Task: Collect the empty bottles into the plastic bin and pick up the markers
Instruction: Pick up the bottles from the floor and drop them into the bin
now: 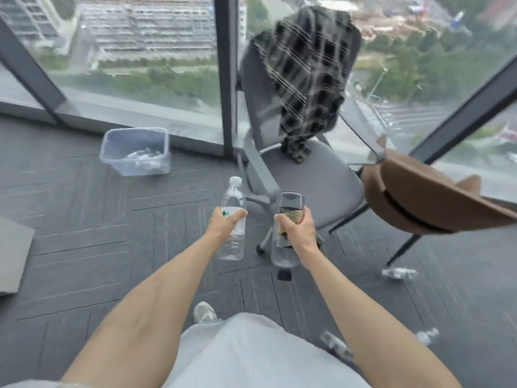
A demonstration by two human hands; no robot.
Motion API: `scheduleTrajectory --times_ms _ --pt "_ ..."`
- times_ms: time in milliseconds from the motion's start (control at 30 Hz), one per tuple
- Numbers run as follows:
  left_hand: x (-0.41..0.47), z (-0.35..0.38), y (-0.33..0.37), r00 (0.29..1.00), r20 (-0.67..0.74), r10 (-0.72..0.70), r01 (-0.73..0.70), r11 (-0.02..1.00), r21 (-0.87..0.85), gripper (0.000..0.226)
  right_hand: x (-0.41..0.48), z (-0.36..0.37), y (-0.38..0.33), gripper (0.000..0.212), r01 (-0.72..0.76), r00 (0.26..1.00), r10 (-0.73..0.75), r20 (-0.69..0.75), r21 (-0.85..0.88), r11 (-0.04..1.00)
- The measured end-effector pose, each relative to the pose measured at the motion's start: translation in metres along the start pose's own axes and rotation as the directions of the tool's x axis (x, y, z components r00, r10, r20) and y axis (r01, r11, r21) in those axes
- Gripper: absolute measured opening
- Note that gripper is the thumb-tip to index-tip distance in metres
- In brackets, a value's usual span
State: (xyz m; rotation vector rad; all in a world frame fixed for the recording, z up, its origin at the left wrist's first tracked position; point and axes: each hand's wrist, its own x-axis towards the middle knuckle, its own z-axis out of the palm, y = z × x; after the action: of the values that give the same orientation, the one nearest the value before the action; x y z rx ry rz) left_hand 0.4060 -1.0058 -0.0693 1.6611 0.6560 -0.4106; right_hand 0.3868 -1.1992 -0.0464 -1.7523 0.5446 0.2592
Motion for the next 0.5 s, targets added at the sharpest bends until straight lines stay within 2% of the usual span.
scheduleTrajectory --times_ms 133,233,367,500 --pt "0.030 -0.074 0.015 0.997 -0.076 -0.021 0.014 0.996 -0.093 0.072 0.023 0.073 -0.037 0.058 0.028 0.997 -0.026 0.074 -0.031 0.999" --pt "0.053 -0.118 0.025 0.993 -0.112 -0.022 0.011 0.995 -0.095 0.068 0.036 0.125 -0.059 0.051 0.046 0.989 -0.038 0.142 -0.055 0.997" --pt "0.091 -0.162 0.033 0.988 -0.146 -0.041 0.028 0.996 -0.090 0.065 0.060 0.183 -0.084 0.066 0.056 0.976 -0.033 0.215 -0.101 0.993" --pt "0.129 -0.205 0.042 0.975 -0.211 -0.066 0.042 0.992 -0.119 0.072 0.103 0.237 -0.116 0.051 0.062 0.952 -0.015 0.306 -0.142 0.988"
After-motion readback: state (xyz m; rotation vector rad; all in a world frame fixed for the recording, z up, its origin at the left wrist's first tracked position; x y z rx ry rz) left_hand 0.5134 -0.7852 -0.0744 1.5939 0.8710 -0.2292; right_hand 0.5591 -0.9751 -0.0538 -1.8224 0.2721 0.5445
